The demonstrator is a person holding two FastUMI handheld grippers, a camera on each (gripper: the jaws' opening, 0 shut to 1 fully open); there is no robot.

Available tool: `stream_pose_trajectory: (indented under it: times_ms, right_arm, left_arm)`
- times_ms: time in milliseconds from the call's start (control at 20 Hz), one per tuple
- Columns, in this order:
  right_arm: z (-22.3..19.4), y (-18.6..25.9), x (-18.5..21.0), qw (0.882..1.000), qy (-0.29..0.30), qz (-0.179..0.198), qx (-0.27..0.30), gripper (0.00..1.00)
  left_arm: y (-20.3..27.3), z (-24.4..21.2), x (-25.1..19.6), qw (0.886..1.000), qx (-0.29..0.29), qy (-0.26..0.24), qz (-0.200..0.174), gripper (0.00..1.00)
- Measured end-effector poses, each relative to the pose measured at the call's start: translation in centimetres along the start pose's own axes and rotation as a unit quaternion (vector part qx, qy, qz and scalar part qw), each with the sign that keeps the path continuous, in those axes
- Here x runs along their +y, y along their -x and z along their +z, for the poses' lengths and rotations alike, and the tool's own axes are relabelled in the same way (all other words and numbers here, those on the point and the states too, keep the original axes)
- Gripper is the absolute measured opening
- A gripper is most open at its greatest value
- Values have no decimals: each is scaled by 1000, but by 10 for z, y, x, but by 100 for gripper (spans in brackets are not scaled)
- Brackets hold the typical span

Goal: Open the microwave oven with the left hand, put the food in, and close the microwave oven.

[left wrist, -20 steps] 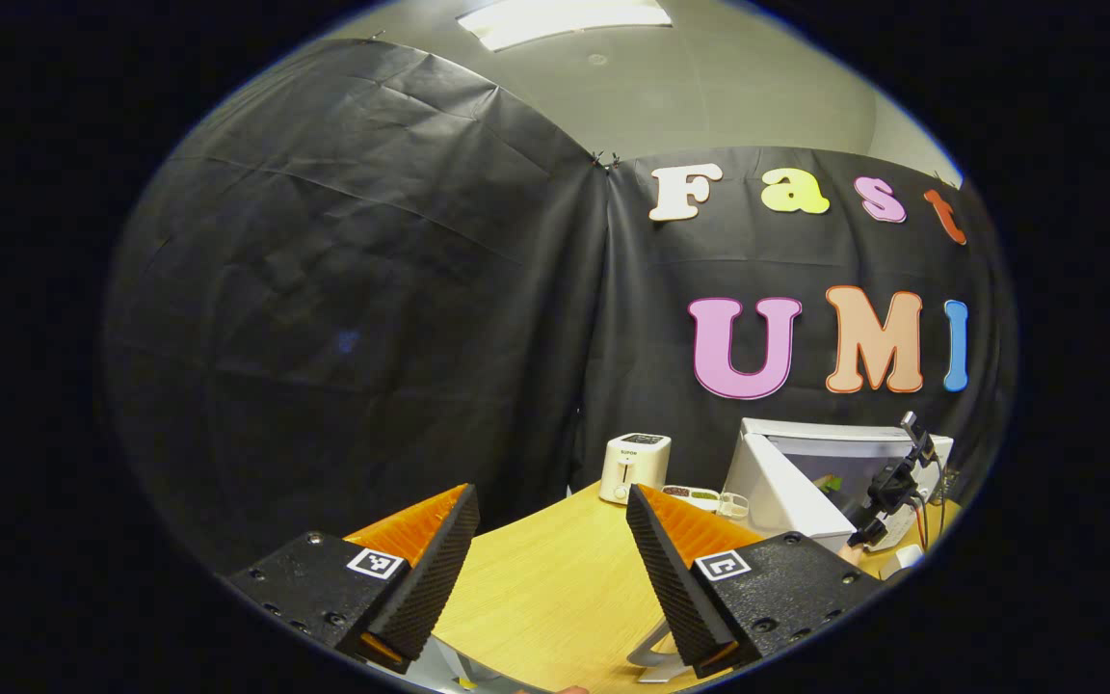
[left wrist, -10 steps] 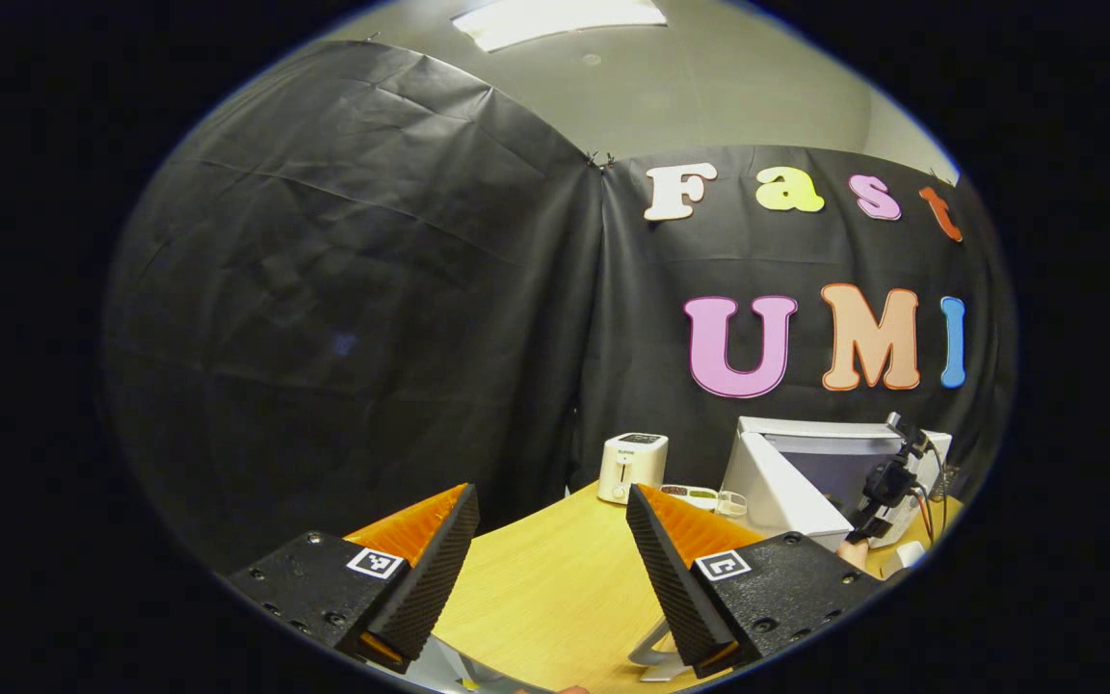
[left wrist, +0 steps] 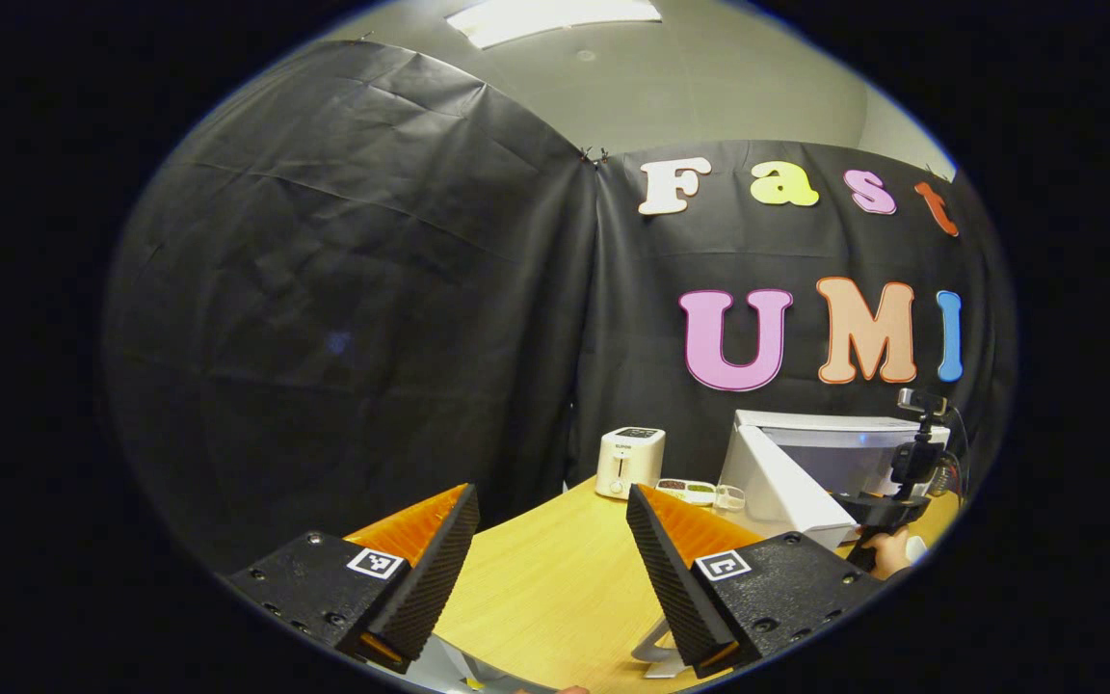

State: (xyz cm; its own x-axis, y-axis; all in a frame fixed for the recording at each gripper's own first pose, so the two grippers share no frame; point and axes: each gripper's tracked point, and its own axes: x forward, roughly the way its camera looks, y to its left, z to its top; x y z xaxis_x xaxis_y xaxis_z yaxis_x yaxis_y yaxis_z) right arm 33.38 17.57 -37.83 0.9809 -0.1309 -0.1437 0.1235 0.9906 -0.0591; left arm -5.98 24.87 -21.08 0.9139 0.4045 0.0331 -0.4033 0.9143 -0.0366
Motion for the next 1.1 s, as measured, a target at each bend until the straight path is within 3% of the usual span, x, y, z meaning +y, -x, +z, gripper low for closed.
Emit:
stream_pose_trajectory:
  times_ms: [250,300,400,450,500,600,650,750,850,900,1000,1100]
  right_arm:
    - [33,65,-20,999,20,37,-34,99]
    - [39,76,-28,998,16,41,-37,99]
    - [47,96,-51,999,21,35,-27,99]
    - [52,106,-63,999,23,35,-21,99]
    - [58,115,-73,999,23,35,-17,99]
    - [74,129,-95,999,23,37,-15,99]
    - [82,136,-105,999,21,42,-12,99]
    - [102,148,-124,999,12,51,-15,99]
    - [133,158,-148,998,-2,47,-34,99]
    - [148,161,-160,998,0,41,-44,99]
    - [177,163,-183,998,17,21,-63,99]
    - [202,162,-197,996,28,9,-79,99]
  left_arm:
    - [-3,-5,2,1000,6,0,4,89]
    - [-3,-6,3,1000,8,1,6,94]
    - [-5,-9,1,1000,10,3,7,95]
    - [-7,-11,2,1000,12,5,8,90]
    - [-9,-12,1,1000,13,8,10,94]
    - [-11,-19,-4,1000,22,11,9,90]
    - [-11,-23,-5,1000,25,13,8,95]
    - [-13,-27,-12,999,34,13,2,94]
    - [-14,-27,-14,999,35,13,-2,95]
    - [-14,-28,-15,999,37,13,-5,89]
    - [-9,-27,-15,999,36,15,-9,94]
    - [-6,-25,-13,999,36,17,-9,93]
